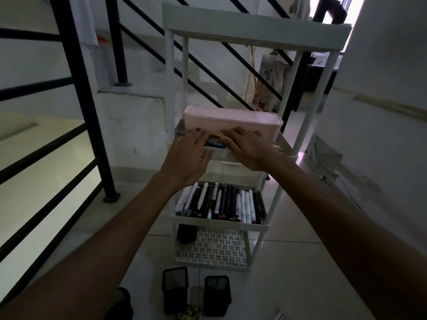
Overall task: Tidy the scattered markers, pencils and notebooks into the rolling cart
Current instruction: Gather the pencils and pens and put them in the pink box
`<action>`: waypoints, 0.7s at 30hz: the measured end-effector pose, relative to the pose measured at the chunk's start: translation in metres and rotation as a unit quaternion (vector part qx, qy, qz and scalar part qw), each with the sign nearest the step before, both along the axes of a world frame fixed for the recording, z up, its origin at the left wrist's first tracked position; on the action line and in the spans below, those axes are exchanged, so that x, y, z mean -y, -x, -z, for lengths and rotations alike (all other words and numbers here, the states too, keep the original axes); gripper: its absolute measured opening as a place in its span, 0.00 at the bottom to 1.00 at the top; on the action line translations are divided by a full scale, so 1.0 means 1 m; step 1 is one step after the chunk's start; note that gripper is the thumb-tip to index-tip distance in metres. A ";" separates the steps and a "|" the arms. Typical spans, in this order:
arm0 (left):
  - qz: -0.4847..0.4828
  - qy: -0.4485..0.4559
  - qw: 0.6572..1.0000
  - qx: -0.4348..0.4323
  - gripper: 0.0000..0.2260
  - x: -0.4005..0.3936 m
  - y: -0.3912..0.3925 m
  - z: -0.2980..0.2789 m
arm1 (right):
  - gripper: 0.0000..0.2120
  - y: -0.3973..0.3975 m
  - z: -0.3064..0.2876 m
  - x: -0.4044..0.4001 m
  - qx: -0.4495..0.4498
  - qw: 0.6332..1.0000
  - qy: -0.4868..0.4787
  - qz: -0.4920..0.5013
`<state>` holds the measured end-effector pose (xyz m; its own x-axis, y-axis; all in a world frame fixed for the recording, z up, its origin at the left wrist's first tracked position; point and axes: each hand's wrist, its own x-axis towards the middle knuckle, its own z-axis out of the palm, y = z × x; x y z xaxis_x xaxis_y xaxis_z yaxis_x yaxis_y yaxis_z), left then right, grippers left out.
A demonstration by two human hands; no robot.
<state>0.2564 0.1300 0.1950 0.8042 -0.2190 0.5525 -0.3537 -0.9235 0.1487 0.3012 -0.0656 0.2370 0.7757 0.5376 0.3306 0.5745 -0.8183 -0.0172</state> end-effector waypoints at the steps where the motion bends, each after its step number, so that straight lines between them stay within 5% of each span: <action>1: 0.001 0.002 1.000 -0.003 0.27 0.000 0.000 -0.001 | 0.26 0.003 0.002 0.002 -0.004 1.000 -0.004 0.002; 15: -0.049 0.034 0.996 -0.073 0.29 0.028 0.019 -0.021 | 0.24 0.016 0.020 0.019 0.045 0.996 -0.066 0.046; 21: -0.046 -0.066 0.995 -0.051 0.24 0.032 0.010 -0.020 | 0.27 0.023 0.022 0.027 0.029 0.975 -0.212 0.066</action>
<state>0.2464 0.0982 0.2149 0.8752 -0.2068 0.4373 -0.2550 -0.9654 0.0540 0.2787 -0.0927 0.2154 0.8016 0.2406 0.5474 0.4756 -0.8114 -0.3397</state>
